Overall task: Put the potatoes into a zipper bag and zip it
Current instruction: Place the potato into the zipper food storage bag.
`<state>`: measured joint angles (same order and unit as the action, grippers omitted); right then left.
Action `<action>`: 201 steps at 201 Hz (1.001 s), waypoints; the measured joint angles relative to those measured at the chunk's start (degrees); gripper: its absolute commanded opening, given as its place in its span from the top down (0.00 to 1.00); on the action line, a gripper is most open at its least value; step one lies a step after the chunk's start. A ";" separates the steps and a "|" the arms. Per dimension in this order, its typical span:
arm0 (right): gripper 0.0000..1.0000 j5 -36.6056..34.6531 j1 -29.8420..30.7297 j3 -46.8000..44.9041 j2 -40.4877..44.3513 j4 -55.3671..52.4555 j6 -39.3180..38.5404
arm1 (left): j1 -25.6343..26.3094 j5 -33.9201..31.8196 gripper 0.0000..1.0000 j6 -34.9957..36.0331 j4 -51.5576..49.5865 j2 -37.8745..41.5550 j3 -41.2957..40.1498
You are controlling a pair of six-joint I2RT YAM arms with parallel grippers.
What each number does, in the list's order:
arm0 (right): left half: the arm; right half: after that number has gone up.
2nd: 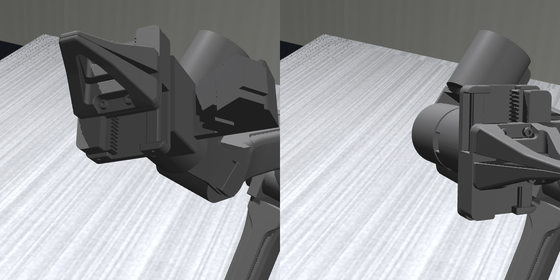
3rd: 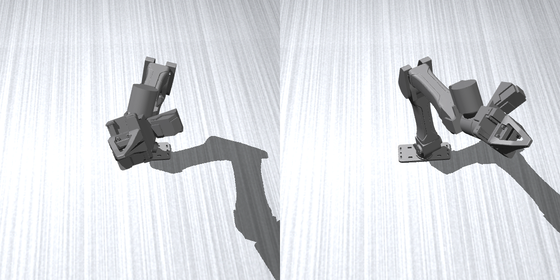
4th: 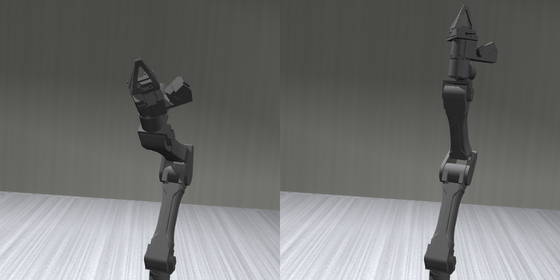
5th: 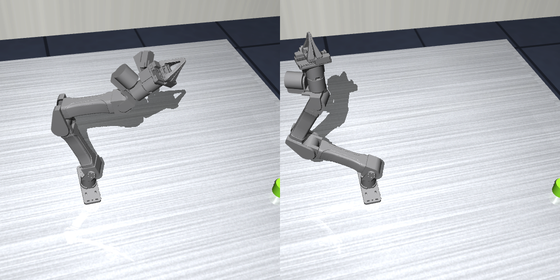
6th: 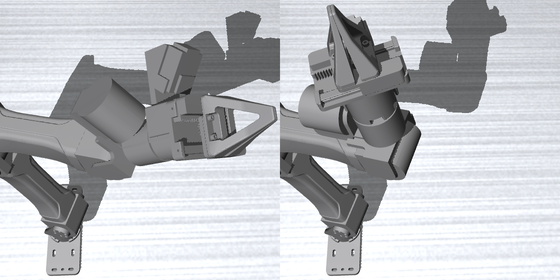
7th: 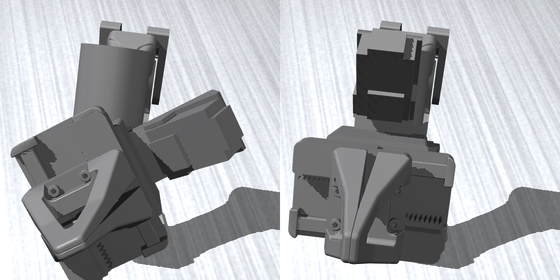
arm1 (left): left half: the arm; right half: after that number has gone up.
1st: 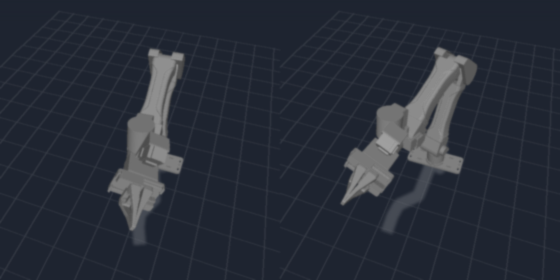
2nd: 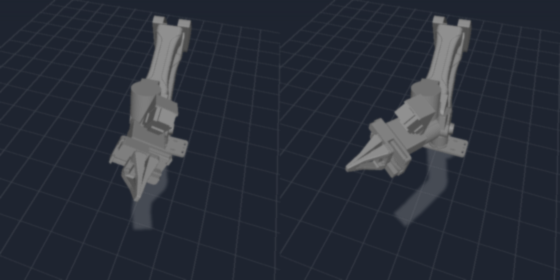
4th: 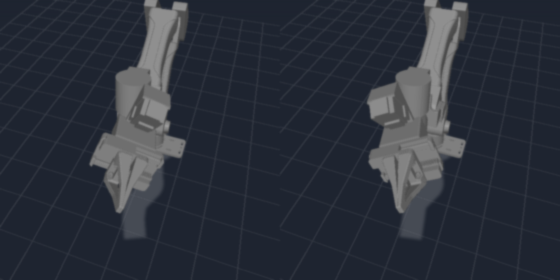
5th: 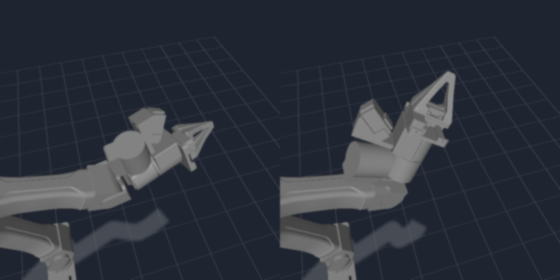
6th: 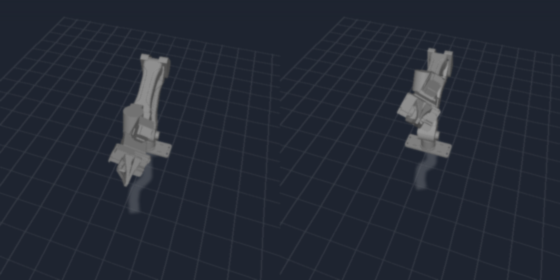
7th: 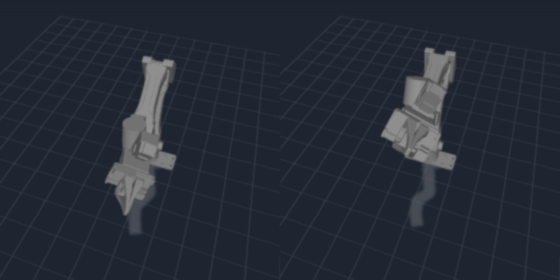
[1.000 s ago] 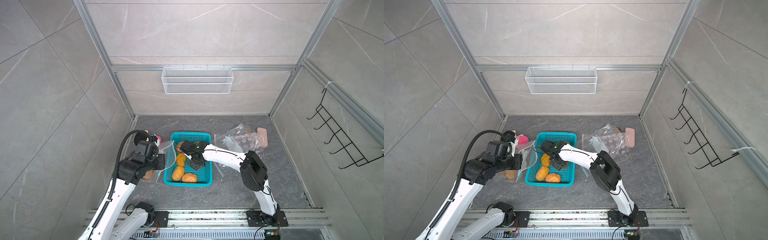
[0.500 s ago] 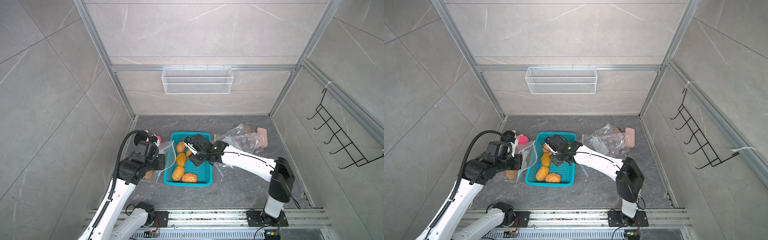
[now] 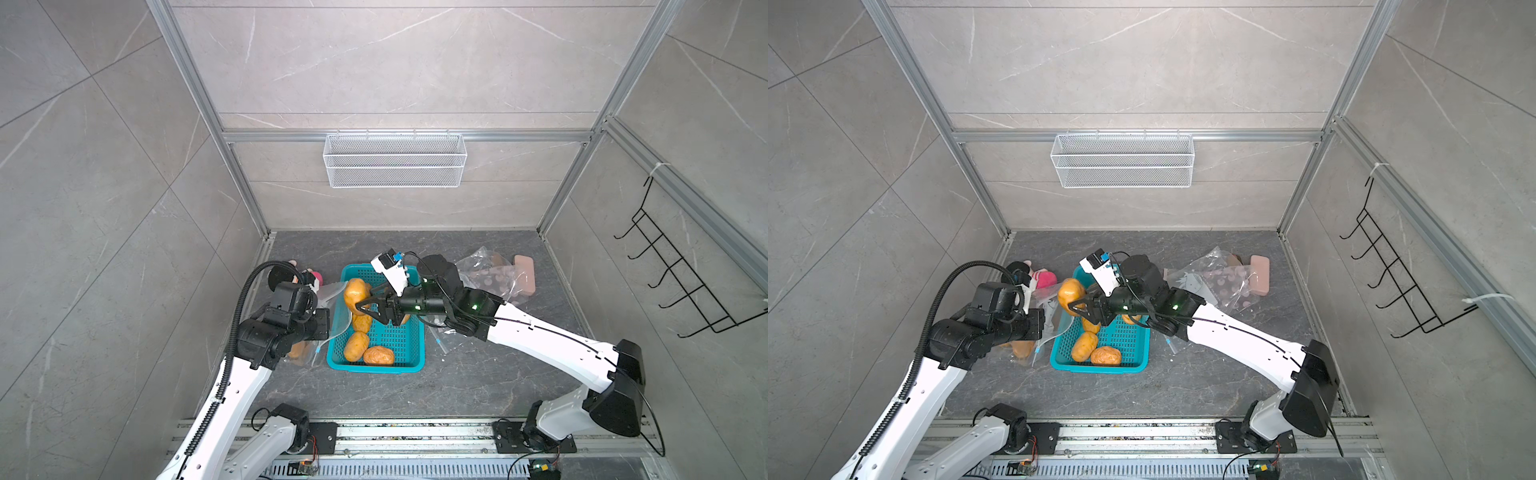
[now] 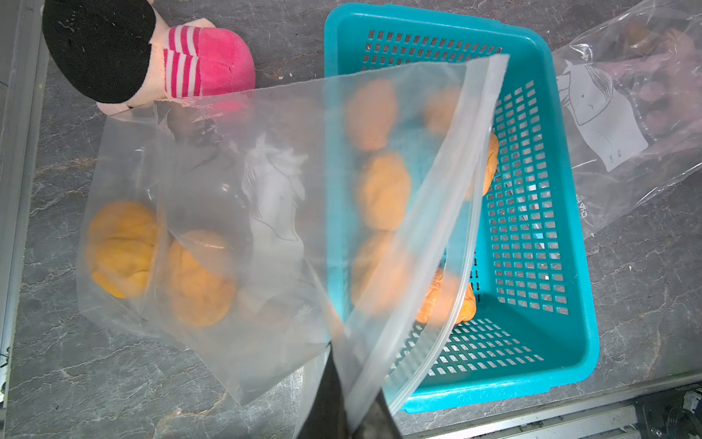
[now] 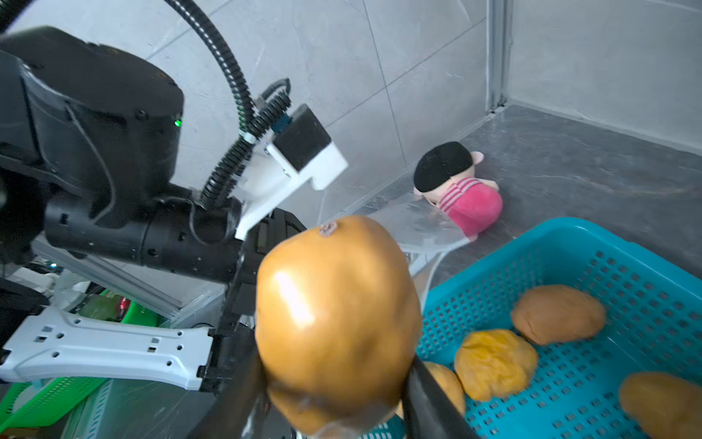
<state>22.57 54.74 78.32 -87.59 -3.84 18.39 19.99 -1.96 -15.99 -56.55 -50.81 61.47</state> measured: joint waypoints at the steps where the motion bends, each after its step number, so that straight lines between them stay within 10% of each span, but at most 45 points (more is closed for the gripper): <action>1: 0.67 0.13 0.00 0.00 -0.11 0.13 0.09 | 0.00 0.00 1.00 0.00 -0.02 0.00 -0.02; 201: 0.67 0.02 0.98 1.75 -17.90 5.53 5.49 | 0.00 0.00 1.00 0.11 -0.04 -0.07 0.24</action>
<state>22.59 55.72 80.07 -105.49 1.69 23.88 19.99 -1.96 -15.88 -56.60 -50.87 61.71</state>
